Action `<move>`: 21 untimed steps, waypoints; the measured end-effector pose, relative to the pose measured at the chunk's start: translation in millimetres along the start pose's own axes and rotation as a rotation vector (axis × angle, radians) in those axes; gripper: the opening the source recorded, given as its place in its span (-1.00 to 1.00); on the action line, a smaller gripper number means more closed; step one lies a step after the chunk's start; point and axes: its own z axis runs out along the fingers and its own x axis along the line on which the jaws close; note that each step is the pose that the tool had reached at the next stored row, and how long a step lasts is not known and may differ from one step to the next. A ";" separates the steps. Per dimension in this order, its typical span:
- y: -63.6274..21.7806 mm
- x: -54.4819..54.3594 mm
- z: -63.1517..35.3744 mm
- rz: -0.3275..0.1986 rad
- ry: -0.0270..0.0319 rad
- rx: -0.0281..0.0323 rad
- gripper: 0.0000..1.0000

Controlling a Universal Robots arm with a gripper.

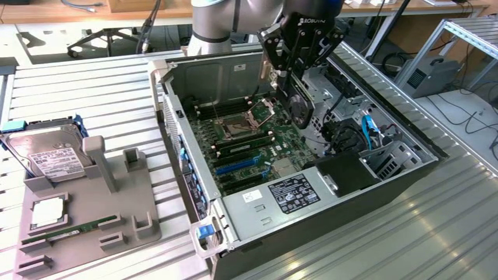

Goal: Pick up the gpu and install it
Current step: 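Pick up the gpu and move the gpu toward the slot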

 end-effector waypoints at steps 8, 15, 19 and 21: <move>0.6 -6.9 1.2 0.000 0.0003 0.0012 -0.47; 4.0 -6.9 5.4 0.000 0.0006 0.0013 -0.47; 8.2 -6.6 6.4 -0.001 0.0006 0.0012 -0.47; 9.9 -6.5 6.9 -0.001 0.0006 0.0013 -0.47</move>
